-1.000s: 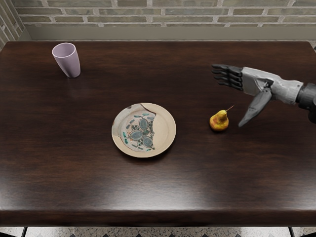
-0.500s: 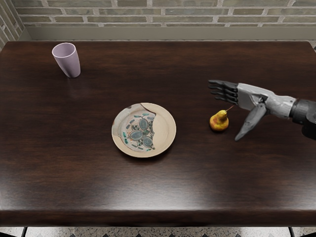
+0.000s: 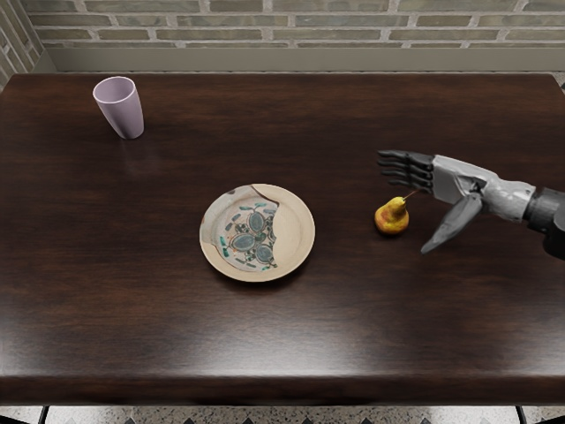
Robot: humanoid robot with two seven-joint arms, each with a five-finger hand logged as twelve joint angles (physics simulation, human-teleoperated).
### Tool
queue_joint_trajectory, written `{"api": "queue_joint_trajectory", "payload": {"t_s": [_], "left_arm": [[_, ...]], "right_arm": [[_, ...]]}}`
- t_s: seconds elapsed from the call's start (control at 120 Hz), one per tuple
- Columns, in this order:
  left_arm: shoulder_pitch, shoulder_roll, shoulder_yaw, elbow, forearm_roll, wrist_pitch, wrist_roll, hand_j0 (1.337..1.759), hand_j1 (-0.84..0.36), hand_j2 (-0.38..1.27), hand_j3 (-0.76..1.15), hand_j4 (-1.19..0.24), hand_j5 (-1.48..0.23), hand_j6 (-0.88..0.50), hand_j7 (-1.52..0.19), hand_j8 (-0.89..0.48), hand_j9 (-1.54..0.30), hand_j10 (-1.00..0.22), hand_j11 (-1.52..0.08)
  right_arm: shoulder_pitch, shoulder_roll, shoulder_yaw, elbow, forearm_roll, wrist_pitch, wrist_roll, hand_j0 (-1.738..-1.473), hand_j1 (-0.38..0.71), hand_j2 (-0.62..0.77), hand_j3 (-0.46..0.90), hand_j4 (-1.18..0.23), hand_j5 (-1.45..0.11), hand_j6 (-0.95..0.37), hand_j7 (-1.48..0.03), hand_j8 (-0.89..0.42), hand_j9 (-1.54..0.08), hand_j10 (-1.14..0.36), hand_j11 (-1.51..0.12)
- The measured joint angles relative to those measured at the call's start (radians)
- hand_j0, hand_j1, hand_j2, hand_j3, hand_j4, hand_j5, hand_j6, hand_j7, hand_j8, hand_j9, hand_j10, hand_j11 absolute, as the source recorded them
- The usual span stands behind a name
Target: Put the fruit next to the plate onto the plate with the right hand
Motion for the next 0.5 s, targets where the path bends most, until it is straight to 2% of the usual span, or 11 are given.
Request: {"api": "queue_joint_trajectory", "payload": {"t_s": [0.308,0.5], "left_arm": [[0.0,0.0,0.0,0.0,0.0,0.0,0.0,1.658,0.35,0.0,0.0,0.0,0.0,0.0,0.0,0.0,0.0,0.0,0.0],[0.0,0.0,0.0,0.0,0.0,0.0,0.0,1.658,0.35,0.0,0.0,0.0,0.0,0.0,0.0,0.0,0.0,0.0,0.0]], "right_arm": [[-0.012,0.056,0.002,-0.102,0.005,0.0,0.017,-1.658,-0.17,-0.03,0.0,-0.16,-0.2,-0.16,-0.2,-0.16,-0.2,-0.15,-0.2],[-0.014,0.076,0.003,-0.128,0.008,0.0,0.018,-1.658,-0.11,-0.04,0.0,-0.21,-0.26,-0.21,-0.26,-0.21,-0.26,-0.21,-0.26]]}}
